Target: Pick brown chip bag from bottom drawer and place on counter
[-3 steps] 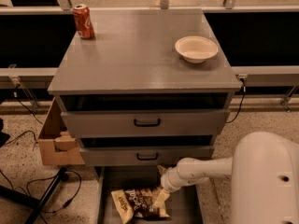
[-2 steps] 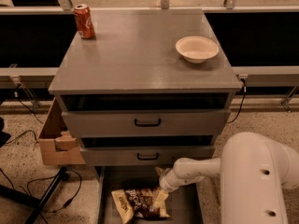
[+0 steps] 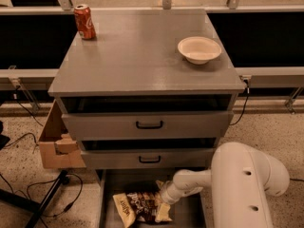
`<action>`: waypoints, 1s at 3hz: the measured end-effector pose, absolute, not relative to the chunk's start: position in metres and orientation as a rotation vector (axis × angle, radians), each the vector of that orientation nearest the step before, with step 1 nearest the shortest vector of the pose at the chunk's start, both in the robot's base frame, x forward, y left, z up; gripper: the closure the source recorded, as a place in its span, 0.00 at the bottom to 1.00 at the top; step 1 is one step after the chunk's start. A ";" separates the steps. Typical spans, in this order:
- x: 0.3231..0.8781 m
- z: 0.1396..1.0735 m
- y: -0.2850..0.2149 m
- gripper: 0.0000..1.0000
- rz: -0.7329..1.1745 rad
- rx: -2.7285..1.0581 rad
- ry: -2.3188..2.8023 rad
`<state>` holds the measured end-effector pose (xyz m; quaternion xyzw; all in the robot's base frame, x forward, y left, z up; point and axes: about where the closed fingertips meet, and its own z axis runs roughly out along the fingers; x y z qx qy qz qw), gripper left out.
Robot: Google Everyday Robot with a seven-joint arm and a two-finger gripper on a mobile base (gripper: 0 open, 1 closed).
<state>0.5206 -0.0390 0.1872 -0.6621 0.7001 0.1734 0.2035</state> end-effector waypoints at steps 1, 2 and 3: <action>0.517 0.180 -0.037 0.00 0.498 -1.853 1.955; 0.517 0.175 -0.028 0.00 0.526 -1.872 1.948; 0.508 0.154 0.009 0.18 0.648 -1.912 1.922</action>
Offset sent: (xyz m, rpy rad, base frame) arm -0.0007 0.0171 -0.0140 0.0079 0.0406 0.0389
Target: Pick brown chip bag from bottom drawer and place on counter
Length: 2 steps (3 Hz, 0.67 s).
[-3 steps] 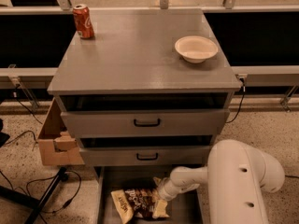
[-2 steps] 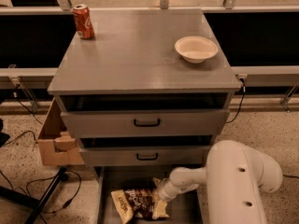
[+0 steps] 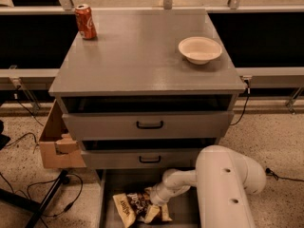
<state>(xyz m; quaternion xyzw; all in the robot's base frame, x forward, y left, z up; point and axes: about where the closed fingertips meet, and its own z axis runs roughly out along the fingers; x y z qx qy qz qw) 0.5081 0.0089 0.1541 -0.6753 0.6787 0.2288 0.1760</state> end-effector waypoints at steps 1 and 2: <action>0.501 0.135 0.034 0.41 0.755 -1.933 1.910; 0.494 0.132 0.049 0.72 0.822 -1.931 1.889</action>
Offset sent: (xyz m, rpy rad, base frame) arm -0.0158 0.0491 -0.0221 0.0914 0.1161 0.0644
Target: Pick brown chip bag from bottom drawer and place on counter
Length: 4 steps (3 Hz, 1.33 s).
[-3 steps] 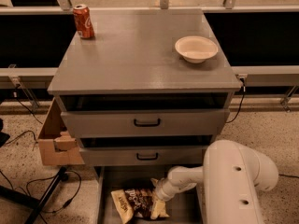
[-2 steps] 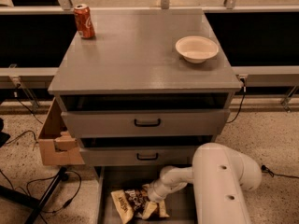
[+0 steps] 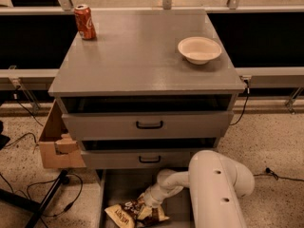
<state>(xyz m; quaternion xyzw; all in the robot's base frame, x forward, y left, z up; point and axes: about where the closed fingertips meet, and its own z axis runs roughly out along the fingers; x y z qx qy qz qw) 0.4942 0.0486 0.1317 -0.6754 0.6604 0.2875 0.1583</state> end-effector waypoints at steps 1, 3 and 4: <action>0.500 0.162 0.038 0.95 0.769 -1.913 1.888; 0.477 0.282 -0.035 1.00 0.633 -1.888 1.973; 0.451 0.368 -0.087 1.00 0.564 -1.834 2.090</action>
Offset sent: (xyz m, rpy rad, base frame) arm -0.0044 -0.0818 0.2165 -0.0928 -0.1945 -0.0086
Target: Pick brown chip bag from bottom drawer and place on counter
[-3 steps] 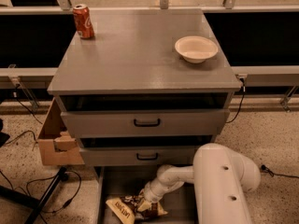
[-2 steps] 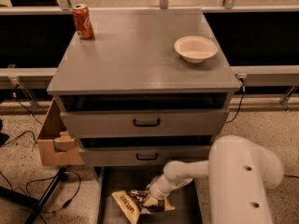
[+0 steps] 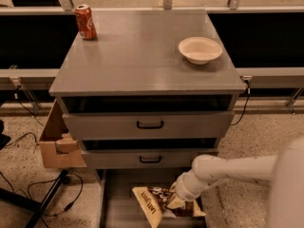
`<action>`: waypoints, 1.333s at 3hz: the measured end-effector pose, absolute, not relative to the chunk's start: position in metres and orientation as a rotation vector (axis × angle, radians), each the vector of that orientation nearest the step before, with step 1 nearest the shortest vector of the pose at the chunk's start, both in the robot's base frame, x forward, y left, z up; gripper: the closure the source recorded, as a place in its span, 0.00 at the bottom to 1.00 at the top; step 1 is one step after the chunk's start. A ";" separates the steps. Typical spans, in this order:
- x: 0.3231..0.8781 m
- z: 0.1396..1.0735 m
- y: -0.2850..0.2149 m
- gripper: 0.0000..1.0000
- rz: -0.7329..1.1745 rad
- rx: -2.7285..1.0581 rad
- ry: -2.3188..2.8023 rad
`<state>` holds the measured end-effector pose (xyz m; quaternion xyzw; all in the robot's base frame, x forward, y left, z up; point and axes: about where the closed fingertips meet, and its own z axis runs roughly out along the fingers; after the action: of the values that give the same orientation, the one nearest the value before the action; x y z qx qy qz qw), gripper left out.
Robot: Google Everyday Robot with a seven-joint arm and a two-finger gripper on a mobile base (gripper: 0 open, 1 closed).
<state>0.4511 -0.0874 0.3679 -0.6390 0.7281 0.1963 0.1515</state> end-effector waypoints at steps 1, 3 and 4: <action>0.454 0.434 -0.120 1.00 0.583 -1.744 2.081; 0.476 0.497 -0.161 1.00 0.616 -1.657 2.015; 0.473 0.533 -0.155 1.00 0.622 -1.647 2.033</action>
Offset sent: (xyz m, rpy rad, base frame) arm 0.0537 -0.1253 0.2025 0.2435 -0.1298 -0.1352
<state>0.4729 -0.1547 0.5330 -0.5967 0.7368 0.2254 0.2241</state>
